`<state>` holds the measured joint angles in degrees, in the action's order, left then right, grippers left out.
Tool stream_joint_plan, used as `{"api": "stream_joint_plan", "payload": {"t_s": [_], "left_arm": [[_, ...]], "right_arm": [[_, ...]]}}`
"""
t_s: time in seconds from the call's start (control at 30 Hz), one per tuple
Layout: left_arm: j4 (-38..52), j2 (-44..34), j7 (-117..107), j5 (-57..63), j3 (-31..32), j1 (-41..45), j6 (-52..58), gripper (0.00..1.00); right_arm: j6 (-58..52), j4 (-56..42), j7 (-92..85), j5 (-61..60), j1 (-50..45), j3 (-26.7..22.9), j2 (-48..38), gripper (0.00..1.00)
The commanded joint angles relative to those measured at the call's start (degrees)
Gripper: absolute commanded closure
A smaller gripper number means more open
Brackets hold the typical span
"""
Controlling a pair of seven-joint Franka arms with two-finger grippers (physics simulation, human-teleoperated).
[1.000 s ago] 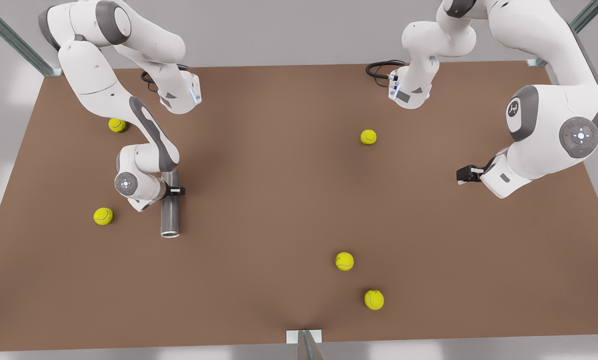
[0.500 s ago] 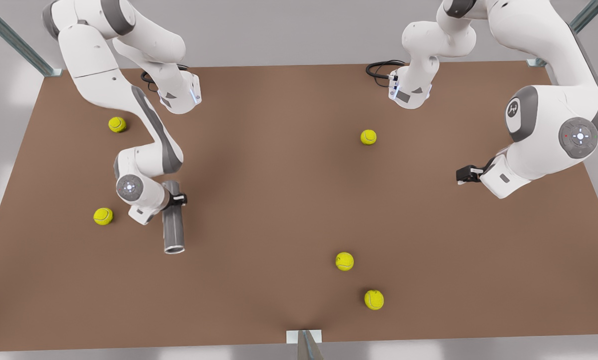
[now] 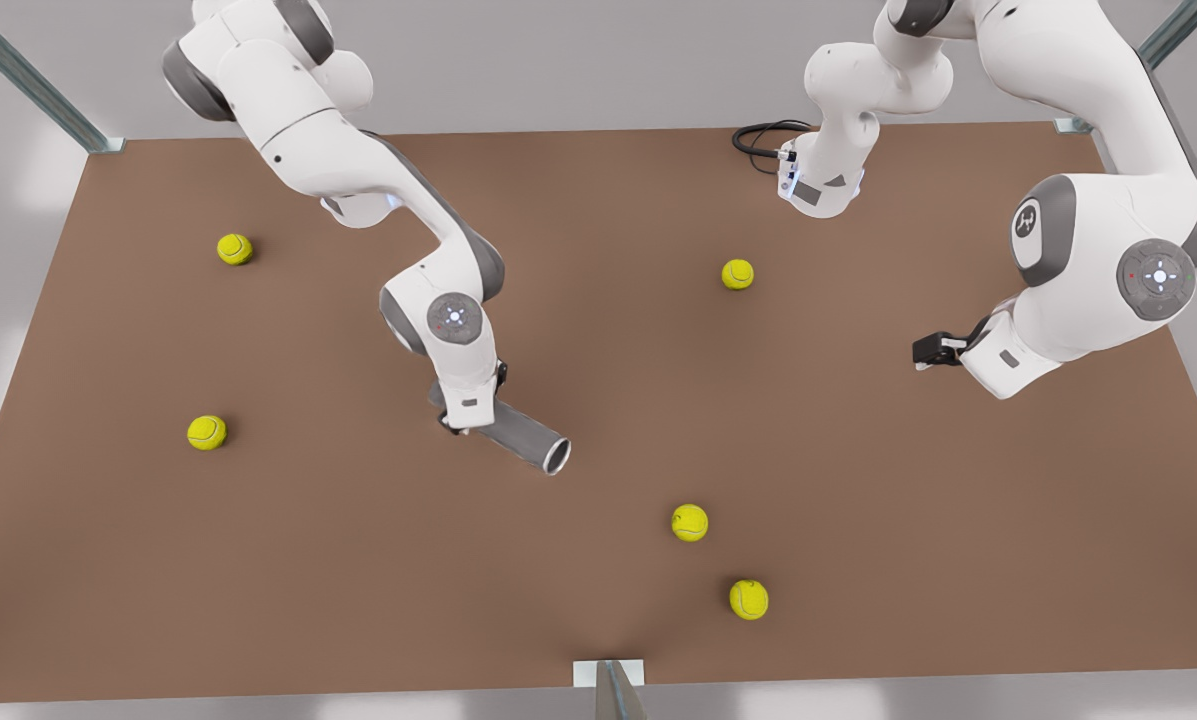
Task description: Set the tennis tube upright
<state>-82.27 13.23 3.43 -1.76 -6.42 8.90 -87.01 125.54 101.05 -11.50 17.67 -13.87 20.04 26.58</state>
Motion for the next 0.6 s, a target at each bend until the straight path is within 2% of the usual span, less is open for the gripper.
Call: {"api": "stream_joint_plan", "payload": {"t_s": [0.0,0.17,0.3,0.4,0.43,0.5,0.57], "left_arm": [[0.0,0.0,0.0,0.0,0.0,-0.2,0.0,0.0],[0.0,0.2,0.0,-0.1,0.0,-0.2,-0.2,0.0],[0.0,0.6,0.0,-0.1,0.0,-0.2,-0.3,0.0],[0.0,1.3,-0.1,-0.2,0.0,-0.2,-1.0,0.0],[0.0,1.4,0.0,-0.2,0.0,-0.2,-1.1,0.0],[0.0,1.6,0.0,-0.2,0.0,-0.2,-1.1,0.0],[0.0,1.6,0.0,-0.2,0.0,-0.2,-1.2,0.0]], "right_arm": [[0.0,-1.1,-0.6,0.3,-0.5,0.0,1.0,0.38],[0.0,-11.4,-9.7,0.3,-6.3,-0.1,8.7,0.38],[0.1,-15.1,-15.9,0.4,-11.1,-0.2,11.7,0.38],[0.1,-23.0,-20.7,0.3,-13.2,-0.4,17.6,0.38],[-1.4,-26.4,-20.7,-0.2,-13.7,-0.5,20.2,0.33],[-3.3,-32.1,-20.2,-0.2,-15.8,-0.7,23.2,0.33],[-6.6,-41.5,-20.1,-0.2,-18.1,-0.8,28.6,0.31]]}}
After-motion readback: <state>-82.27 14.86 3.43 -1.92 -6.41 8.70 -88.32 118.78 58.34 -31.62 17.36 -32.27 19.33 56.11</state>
